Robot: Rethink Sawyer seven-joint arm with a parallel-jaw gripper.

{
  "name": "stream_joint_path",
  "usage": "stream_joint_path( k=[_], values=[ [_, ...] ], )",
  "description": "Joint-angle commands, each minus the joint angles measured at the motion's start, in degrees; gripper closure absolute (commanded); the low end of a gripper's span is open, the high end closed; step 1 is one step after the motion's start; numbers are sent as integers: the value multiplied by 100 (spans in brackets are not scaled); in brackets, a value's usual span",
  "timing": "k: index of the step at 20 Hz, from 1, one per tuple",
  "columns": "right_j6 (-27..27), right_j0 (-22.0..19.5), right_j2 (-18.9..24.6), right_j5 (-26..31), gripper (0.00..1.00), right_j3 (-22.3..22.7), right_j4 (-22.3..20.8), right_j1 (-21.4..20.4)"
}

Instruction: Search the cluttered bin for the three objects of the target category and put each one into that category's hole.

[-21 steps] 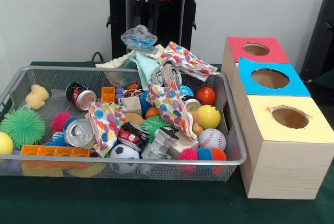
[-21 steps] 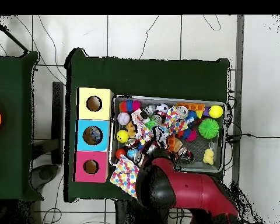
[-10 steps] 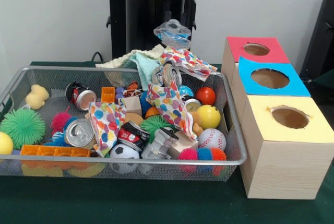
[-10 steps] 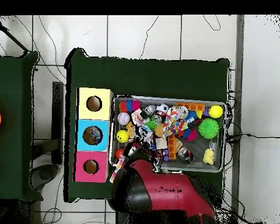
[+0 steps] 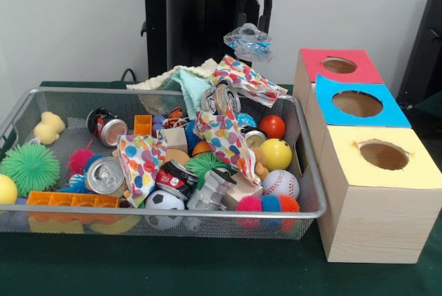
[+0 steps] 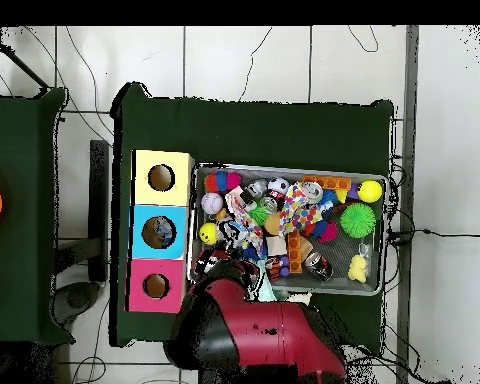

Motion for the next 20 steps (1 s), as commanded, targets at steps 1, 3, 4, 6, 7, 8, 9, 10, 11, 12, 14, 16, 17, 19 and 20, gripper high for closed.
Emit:
stream_joint_path(
  k=[1,3,4,6,7,8,9,10,11,12,14,16,17,19,20],
  values=[
    [906,99,-207,167,100,209,292,358],
    [949,197,-243,93,100,192,332,443],
    [974,260,-281,41,100,184,345,486],
    [1026,396,-345,-52,100,135,394,615],
    [1036,441,-362,-91,100,119,422,665],
    [1036,486,-381,-119,100,98,440,709],
    [1061,565,-419,-159,100,66,469,778],
    [1077,630,-451,-206,100,49,494,828],
    [1093,694,-483,-253,100,32,519,879],
    [1109,753,-507,-281,100,15,551,921],
    [1151,896,-586,-343,100,-20,597,998],
    [1143,983,-631,-329,100,-56,645,1021],
    [1151,1059,-675,-330,100,-63,666,1022],
    [1117,1109,-693,-306,100,-27,708,951],
    [1102,1153,-725,-290,100,-34,721,933]
  ],
)
